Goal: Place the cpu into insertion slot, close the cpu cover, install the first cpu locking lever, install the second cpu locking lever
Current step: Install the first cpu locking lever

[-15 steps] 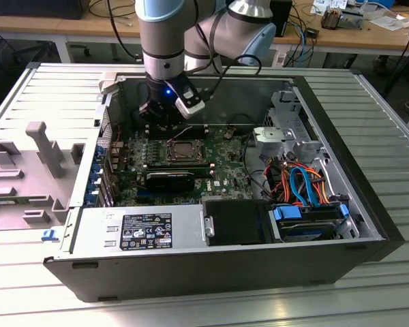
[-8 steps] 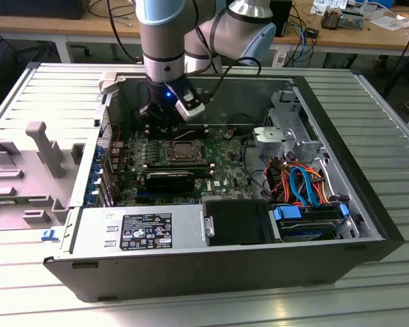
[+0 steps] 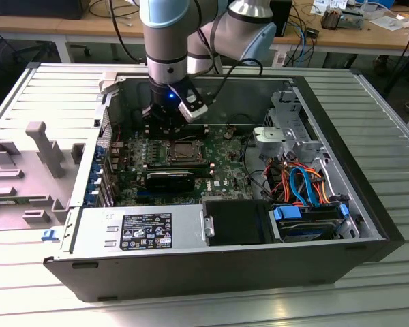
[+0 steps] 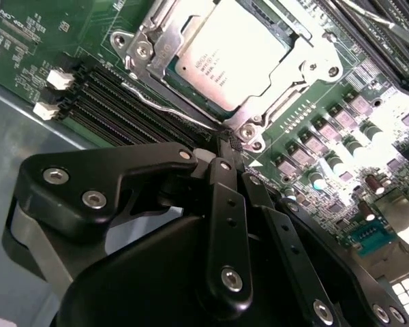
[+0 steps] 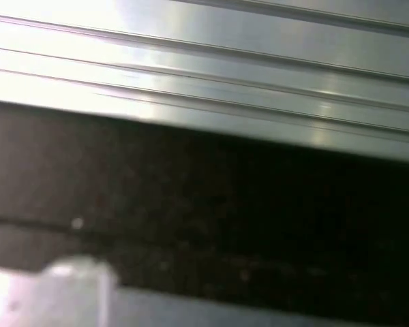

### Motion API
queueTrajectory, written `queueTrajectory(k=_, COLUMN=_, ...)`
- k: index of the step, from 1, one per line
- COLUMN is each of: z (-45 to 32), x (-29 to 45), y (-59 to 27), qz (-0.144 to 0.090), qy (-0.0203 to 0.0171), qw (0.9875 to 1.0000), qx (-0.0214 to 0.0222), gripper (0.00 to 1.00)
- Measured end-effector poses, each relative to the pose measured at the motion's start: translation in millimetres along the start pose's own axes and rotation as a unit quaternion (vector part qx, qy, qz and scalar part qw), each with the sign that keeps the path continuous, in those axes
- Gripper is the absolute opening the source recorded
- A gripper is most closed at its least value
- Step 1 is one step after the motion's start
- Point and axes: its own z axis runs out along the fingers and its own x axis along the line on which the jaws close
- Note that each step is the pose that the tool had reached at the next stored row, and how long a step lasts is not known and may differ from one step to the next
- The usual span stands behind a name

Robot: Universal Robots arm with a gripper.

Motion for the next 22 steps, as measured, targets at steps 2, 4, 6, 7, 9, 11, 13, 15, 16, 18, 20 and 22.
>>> queueTrajectory(k=2, z=1.3, x=-2.7, y=-0.5, qz=0.0, qy=0.0, qw=1.0, qx=0.0, gripper=0.11)
queueTrajectory(k=4, z=2.5, x=-5.2, y=-1.0, qz=0.0, qy=0.0001, qw=1.0, qx=0.0001, gripper=0.11)
queueTrajectory(k=6, z=3.6, x=-7.4, y=-1.3, qz=0.0, qy=0.0001, qw=1.0, qx=0.0001, gripper=0.11)
queueTrajectory(k=7, z=3.9, x=-8.0, y=-1.4, qz=0.0, qy=0.0, qw=1.0, qx=0.0, gripper=0.11)
queueTrajectory(k=9, z=4.4, x=-9.5, y=-1.6, qz=0.0, qy=0.0001, qw=1.0, qx=0.0, gripper=0.11)
queueTrajectory(k=11, z=4.9, x=-11.2, y=-1.9, qz=0.0, qy=-0.0001, qw=1.0, qx=0.0, gripper=0.11)
queueTrajectory(k=13, z=5.3, x=-12.9, y=-2.2, qz=0.0, qy=0.0, qw=1.0, qx=0.0, gripper=0.11)
queueTrajectory(k=15, z=5.5, x=-13.4, y=-2.3, qz=0.0, qy=0.0, qw=1.0, qx=0.0, gripper=0.11)
queueTrajectory(k=16, z=5.5, x=-13.5, y=-2.1, qz=0.0, qy=0.0, qw=1.0, qx=0.0001, gripper=0.11)
queueTrajectory(k=18, z=4.1, x=-13.5, y=-1.9, qz=0.0, qy=0.0002, qw=1.0, qx=0.0001, gripper=0.11)
queueTrajectory(k=20, z=0.1, x=-14.1, y=-1.1, qz=0.0, qy=-0.0014, qw=1.0, qx=-0.0011, gripper=0.11)
queueTrajectory(k=22, z=-5.4, x=-13.9, y=-1.3, qz=0.0, qy=-0.0002, qw=1.0, qx=-0.0002, gripper=0.11)
